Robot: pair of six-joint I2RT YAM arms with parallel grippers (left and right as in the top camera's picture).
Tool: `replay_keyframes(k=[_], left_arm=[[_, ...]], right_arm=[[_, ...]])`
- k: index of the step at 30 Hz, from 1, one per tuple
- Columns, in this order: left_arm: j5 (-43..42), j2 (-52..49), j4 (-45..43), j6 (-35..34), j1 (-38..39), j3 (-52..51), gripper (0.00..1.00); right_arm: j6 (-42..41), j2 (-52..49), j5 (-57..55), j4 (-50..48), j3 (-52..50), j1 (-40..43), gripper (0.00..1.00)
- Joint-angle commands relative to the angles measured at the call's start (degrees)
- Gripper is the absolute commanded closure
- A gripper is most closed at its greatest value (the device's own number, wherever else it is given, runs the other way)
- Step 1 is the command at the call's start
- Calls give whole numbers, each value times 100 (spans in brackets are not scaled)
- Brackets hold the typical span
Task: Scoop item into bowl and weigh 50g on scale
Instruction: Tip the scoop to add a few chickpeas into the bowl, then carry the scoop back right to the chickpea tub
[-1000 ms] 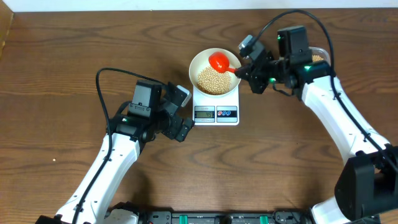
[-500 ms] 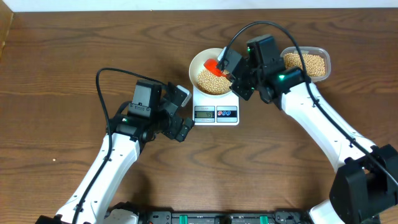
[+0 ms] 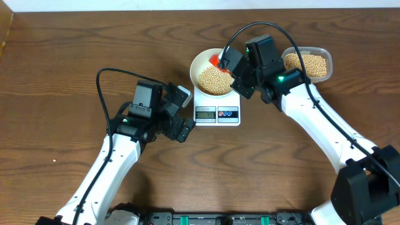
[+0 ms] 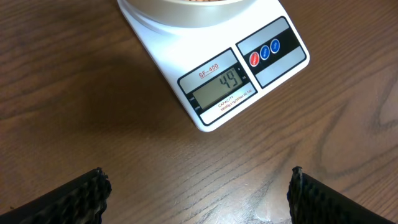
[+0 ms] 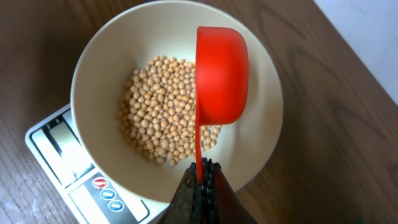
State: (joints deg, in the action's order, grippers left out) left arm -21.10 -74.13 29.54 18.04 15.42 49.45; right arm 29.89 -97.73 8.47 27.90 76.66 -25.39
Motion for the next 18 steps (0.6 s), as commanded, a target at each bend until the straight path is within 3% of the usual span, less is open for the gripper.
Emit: replay_keyframes(k=[1, 11, 18], left_arm=[[-28, -4, 0, 31, -20, -28, 7], [-31, -4, 0, 28, -20, -28, 6], [-28, -4, 0, 28, -20, -28, 7]], right_arm=[[-223, 345, -22, -103, 46, 131, 99], [-933, 745, 446, -177, 46, 820, 99], [-1604, 813, 1434, -175, 46, 1764, 99]])
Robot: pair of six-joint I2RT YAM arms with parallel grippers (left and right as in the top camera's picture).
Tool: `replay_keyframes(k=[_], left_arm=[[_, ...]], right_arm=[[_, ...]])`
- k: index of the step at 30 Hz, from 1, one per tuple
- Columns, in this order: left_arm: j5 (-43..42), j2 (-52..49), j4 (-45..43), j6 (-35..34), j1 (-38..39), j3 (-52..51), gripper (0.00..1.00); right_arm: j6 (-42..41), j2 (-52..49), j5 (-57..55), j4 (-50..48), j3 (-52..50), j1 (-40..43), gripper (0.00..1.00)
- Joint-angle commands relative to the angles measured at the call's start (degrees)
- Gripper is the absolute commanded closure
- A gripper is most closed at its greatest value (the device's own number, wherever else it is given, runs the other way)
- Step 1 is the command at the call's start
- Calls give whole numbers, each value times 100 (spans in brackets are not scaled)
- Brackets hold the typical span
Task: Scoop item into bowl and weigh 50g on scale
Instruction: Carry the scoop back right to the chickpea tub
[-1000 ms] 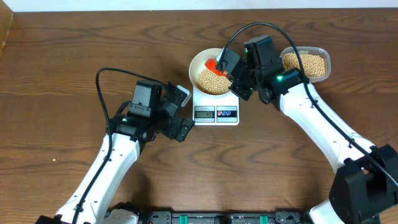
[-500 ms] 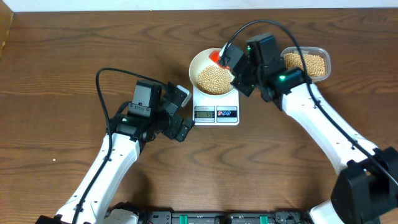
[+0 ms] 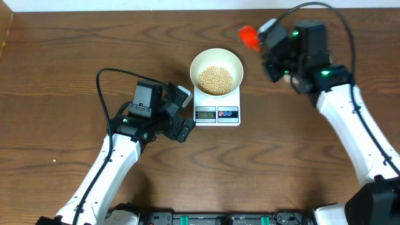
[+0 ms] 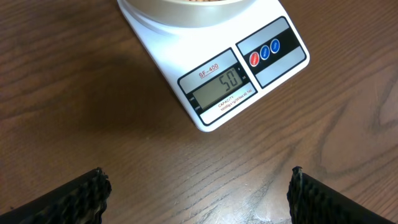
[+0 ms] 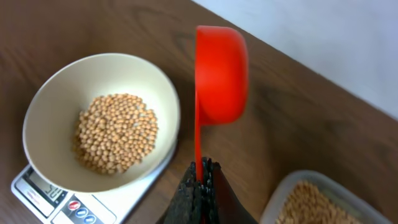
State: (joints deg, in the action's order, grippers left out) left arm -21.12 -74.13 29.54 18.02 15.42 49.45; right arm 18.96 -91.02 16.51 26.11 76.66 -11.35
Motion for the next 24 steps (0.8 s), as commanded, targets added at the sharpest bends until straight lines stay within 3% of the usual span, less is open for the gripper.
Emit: replay_keyframes(k=[1, 5, 24], left_arm=[[-28, -4, 0, 31, -20, -28, 7], [-28, -4, -2, 31, -20, -28, 7], [-28, -4, -2, 33, -20, -28, 7]], right_arm=[[-588, 142, 813, 17, 46, 531, 99], [-702, 142, 1335, 72, 46, 1117, 99], [-868, 98, 1364, 848, 42, 2422, 99]])
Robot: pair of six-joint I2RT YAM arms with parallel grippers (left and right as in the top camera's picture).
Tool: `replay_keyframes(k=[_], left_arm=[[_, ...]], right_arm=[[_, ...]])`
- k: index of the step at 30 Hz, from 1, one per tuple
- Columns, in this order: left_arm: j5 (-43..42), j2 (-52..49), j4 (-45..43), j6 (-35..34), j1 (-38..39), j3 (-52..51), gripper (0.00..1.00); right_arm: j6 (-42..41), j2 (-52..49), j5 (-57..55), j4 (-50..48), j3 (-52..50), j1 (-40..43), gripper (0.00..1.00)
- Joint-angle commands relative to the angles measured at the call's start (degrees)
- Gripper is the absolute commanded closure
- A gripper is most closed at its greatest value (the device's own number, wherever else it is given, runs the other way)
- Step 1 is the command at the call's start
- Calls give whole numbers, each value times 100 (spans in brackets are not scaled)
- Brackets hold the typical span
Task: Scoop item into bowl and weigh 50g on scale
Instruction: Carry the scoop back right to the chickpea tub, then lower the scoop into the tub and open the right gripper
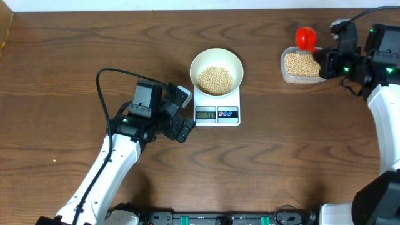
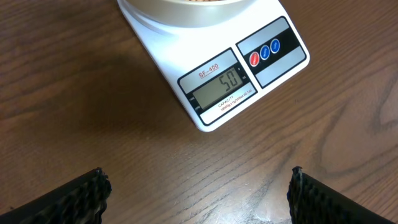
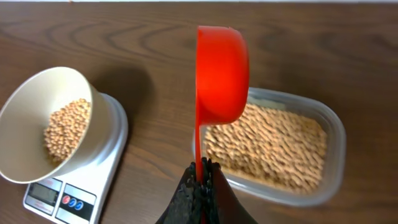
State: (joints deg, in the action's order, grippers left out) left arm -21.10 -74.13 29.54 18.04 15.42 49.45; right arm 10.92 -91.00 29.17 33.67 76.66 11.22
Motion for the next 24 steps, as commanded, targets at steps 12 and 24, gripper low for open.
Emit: replay_keyframes(k=[12, 24], left_arm=[[-28, -4, 0, 31, -20, -28, 6], [-31, -4, 0, 31, -20, -28, 7]], right_arm=[[-2002, -76, -273, 549, 37, 564, 99], [-2677, -660, 402, 179, 37, 562, 99]])
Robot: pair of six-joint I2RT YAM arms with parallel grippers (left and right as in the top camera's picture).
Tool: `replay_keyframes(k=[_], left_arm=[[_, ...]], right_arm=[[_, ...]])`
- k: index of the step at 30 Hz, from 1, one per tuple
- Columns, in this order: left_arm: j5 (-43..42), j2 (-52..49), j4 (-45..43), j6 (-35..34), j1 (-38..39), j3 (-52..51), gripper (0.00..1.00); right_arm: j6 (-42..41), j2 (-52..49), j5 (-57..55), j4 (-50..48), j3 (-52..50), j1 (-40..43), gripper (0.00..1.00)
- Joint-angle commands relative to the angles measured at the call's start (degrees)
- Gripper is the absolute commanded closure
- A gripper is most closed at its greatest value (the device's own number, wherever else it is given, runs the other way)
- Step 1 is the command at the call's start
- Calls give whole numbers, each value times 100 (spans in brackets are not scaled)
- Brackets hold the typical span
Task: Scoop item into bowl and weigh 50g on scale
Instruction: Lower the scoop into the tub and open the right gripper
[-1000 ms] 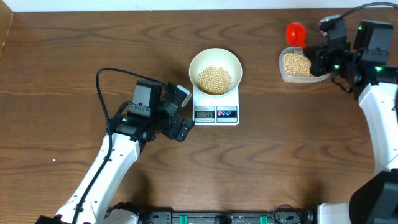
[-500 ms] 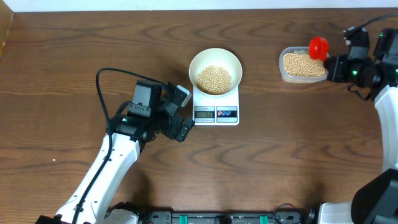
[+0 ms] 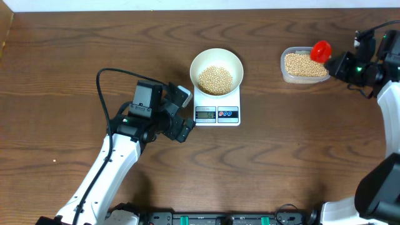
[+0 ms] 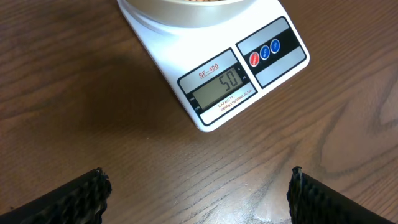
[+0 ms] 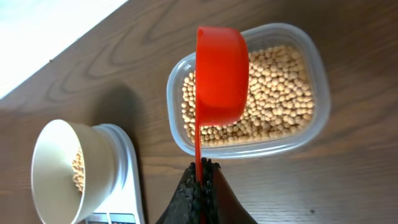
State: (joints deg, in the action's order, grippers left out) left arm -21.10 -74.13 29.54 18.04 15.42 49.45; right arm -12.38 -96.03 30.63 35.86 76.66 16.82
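Observation:
A cream bowl (image 3: 216, 70) of soybeans stands on the white scale (image 3: 217, 112); in the left wrist view the scale's display (image 4: 222, 86) reads 50. My right gripper (image 5: 200, 167) is shut on the handle of a red scoop (image 5: 221, 74), which hangs over the clear tub of soybeans (image 5: 277, 93). The overhead view shows the scoop (image 3: 320, 50) at the right end of the tub (image 3: 303, 65). My left gripper (image 4: 198, 190) is open above bare wood in front of the scale, holding nothing.
The left arm (image 3: 147, 115) rests just left of the scale. A white wall edge (image 3: 187, 5) runs along the table's far side. The right arm (image 3: 375, 69) reaches in from the right edge.
My right gripper carried the red scoop from the tub's far left end to over its right part. The scale still reads 50. The left arm has not moved.
The scoop was tipped over the bowl with the scale at 49. Then the scoop was up and right of the bowl and the display read 50. After that it hung by the soybean tub, and now it is over the tub.

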Motion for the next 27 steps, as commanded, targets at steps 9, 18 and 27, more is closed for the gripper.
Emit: replay_keyframes(k=[9, 18, 27], left_arm=[[-28, -4, 0, 31, -20, -28, 7], [-28, -4, -2, 31, -20, -28, 6], [-31, -4, -2, 31, -20, -28, 7]], right_arm=[[-479, -459, 249, -131, 37, 2, 99], [-479, -634, 229, -203, 35, 2, 99], [-476, -636, 59, -177, 35, 2, 83]])
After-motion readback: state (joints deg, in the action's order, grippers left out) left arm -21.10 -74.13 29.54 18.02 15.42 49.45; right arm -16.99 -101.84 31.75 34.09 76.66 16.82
